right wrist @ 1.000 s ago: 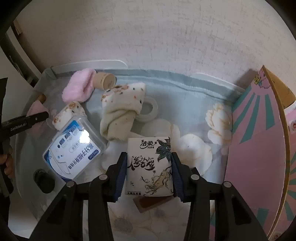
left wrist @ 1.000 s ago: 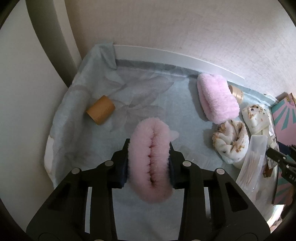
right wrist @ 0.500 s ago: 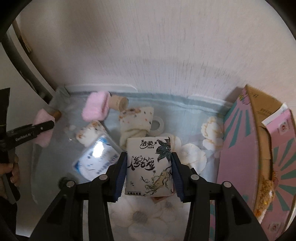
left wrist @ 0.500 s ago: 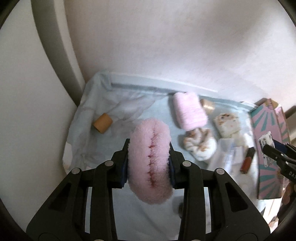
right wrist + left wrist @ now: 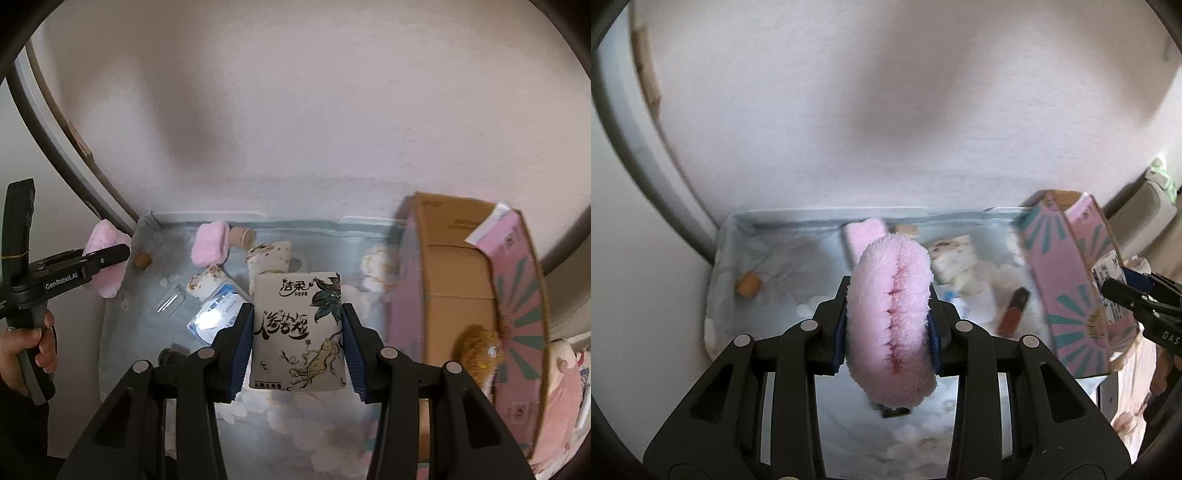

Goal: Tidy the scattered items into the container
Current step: 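Carry the pink slipper and tissue pack into the box and release both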

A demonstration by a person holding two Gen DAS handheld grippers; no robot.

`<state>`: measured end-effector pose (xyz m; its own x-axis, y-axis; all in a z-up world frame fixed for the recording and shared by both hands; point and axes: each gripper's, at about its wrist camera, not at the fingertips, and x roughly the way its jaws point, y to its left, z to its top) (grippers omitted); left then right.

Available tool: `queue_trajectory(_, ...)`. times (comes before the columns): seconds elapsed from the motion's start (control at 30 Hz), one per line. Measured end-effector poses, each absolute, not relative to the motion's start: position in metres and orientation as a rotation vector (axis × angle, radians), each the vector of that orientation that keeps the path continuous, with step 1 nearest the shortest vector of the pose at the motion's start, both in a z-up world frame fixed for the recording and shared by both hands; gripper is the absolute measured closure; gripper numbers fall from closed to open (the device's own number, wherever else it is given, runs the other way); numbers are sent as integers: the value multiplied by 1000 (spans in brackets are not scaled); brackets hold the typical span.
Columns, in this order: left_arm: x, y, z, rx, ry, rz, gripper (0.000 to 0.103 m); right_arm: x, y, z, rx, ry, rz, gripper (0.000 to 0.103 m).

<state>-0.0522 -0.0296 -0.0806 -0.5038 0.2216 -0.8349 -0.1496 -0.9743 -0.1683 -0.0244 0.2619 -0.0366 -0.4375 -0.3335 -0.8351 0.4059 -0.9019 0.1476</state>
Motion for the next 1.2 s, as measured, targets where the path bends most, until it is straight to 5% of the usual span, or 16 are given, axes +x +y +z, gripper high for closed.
queue_trajectory(0.63, -26, 145, -43, -1327, -12, 2456, 72, -19, 382, -27, 1346, 113, -2376, 61)
queue_trajectory(1.2, -47, 295, -107, -1420, 91, 2269, 72, -14, 430, -79, 1431, 199, -2226, 61)
